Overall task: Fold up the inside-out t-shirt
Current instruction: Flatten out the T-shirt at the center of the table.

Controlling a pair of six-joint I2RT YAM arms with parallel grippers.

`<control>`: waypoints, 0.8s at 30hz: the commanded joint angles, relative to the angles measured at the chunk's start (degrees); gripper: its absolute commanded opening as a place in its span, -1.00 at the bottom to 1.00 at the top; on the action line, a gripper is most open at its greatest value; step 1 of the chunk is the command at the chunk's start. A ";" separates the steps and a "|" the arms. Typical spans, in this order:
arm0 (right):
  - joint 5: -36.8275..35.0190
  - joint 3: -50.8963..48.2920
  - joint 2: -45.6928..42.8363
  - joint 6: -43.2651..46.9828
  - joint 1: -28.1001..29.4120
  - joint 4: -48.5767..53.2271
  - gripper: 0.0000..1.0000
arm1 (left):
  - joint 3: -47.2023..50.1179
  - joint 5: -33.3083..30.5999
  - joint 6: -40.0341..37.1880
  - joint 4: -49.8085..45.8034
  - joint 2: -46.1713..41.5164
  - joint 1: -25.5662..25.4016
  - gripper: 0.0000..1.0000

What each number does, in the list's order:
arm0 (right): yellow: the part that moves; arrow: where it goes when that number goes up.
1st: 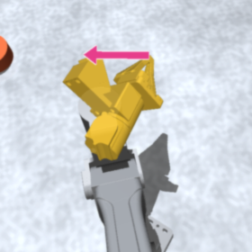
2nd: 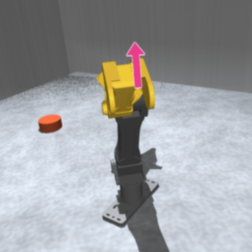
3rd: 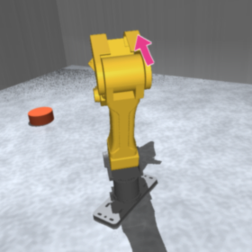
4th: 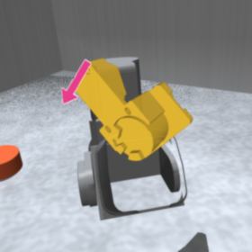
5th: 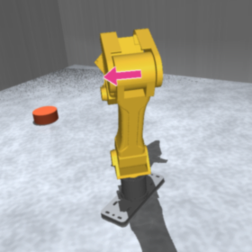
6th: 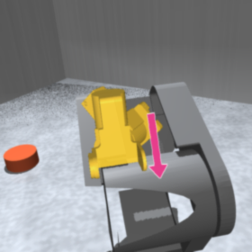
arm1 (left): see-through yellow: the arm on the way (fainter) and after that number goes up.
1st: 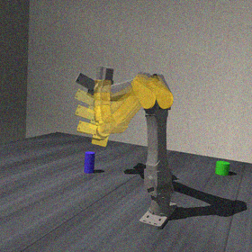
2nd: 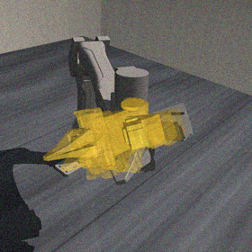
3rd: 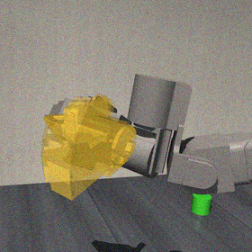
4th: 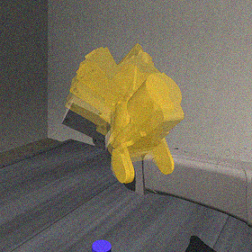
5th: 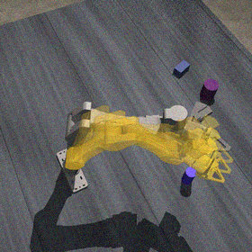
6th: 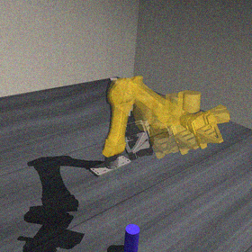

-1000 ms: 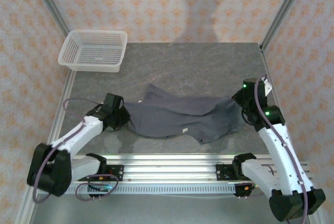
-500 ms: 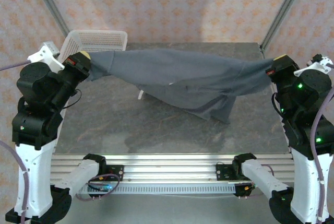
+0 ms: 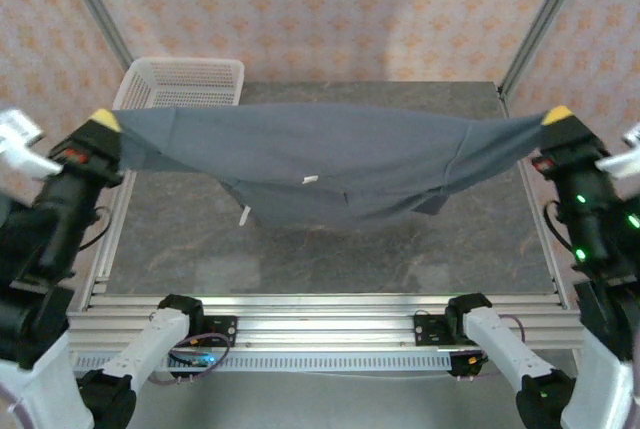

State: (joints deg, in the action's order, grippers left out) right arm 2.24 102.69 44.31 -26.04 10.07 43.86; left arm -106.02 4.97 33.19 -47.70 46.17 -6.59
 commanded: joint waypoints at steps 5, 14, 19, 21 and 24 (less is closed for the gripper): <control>-1.23 8.41 0.40 -0.54 -0.23 -3.81 -1.00 | -6.31 -3.98 -2.25 4.38 0.81 0.53 -1.00; -0.14 6.77 17.15 -3.00 -0.22 1.42 -1.00 | -2.17 -3.70 -2.13 5.46 12.73 0.53 -1.00; -0.63 -2.50 28.73 -3.75 -0.99 -3.91 -1.00 | 8.31 -4.45 0.43 12.34 21.91 0.57 -1.00; 1.07 -5.75 35.41 -4.42 -2.70 -8.22 -1.00 | 12.50 -4.00 2.18 16.90 28.35 0.53 -1.00; 0.19 -5.02 46.73 -3.42 -5.26 -12.70 -0.65 | 15.21 -3.12 3.41 27.08 40.89 0.54 -0.45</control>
State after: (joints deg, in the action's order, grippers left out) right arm 3.05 96.99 85.97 -29.32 7.07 36.80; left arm -93.27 1.48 34.65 -31.07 79.26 -6.59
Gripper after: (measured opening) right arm 0.086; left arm 0.177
